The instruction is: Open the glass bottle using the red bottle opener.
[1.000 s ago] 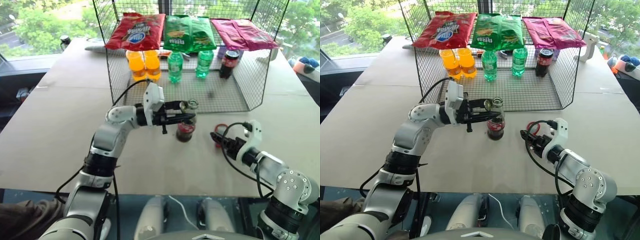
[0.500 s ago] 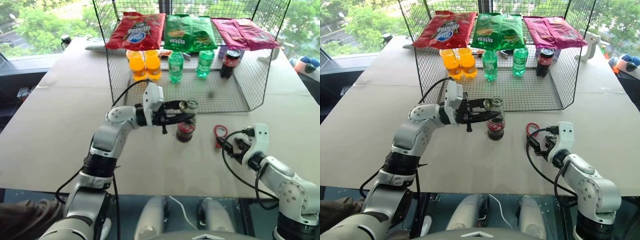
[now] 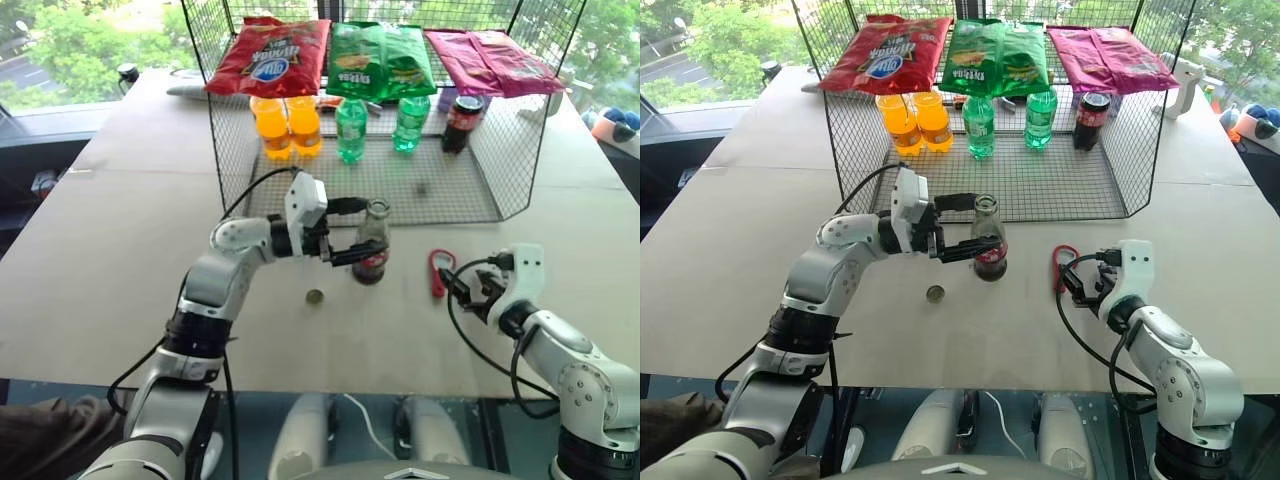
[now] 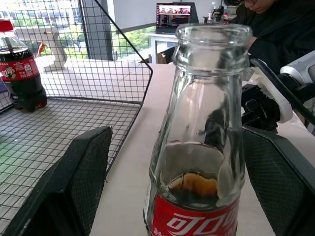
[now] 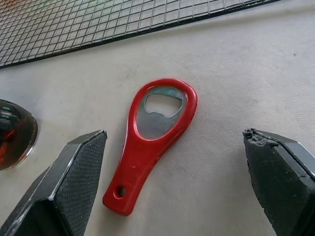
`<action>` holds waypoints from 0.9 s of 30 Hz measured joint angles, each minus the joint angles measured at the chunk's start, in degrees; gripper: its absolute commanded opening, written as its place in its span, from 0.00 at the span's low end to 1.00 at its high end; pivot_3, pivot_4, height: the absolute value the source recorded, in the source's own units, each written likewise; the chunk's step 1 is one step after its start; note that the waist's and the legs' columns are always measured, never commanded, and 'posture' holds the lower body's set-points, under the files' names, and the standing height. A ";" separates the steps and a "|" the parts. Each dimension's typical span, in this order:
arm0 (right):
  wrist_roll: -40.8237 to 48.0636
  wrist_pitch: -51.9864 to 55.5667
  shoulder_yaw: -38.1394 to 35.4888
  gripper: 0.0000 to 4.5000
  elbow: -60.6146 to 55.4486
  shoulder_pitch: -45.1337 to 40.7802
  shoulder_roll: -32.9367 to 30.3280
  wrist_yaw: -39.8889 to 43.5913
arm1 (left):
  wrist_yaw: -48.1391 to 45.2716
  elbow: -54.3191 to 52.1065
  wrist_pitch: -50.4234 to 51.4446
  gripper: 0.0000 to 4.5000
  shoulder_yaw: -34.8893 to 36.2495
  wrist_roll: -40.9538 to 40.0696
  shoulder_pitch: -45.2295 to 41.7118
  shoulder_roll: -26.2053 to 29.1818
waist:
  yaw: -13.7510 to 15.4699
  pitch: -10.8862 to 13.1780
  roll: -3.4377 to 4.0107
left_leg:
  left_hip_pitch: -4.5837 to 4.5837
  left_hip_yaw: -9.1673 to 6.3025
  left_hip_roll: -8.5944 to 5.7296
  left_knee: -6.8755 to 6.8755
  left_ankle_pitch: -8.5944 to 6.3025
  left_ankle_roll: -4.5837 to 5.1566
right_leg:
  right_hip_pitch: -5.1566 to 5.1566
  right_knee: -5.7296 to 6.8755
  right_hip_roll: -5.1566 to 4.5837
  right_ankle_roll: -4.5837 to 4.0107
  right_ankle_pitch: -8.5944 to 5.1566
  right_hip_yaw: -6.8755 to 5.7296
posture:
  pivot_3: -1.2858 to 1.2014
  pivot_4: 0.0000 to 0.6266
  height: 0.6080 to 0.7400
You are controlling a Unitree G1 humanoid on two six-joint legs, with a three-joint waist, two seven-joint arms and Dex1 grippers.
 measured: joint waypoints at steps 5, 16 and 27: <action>-3.70 -8.56 4.11 1.00 -1.45 3.06 -5.20 2.63 | 1.03 -3.02 0.80 0.93 2.67 -1.35 4.15 1.55 | -0.07 0.00 0.00 | 0.00 0.01 0.00 0.00 0.00 0.00 | -0.01 0.01 0.00 -0.01 0.02 0.04 | 0.52 0.24 1.00; -6.18 -28.95 1.43 1.00 -10.88 23.32 -16.09 17.49 | 4.84 -13.52 6.76 0.97 13.69 -7.18 22.04 9.27 | 0.15 0.00 0.00 | 0.17 -0.01 0.05 0.05 -0.01 -0.02 | 0.10 0.04 -0.05 0.07 -0.08 -0.01 | 0.52 0.24 1.00; -3.80 -45.14 -13.90 1.00 -7.06 41.40 -18.07 33.14 | 5.35 -13.08 2.27 0.97 25.20 -6.00 37.77 14.70 | 0.09 -0.04 0.05 | 0.26 0.02 0.11 0.06 -0.18 -0.32 | 0.08 0.03 -0.56 0.08 -0.09 -0.02 | 0.52 0.24 1.00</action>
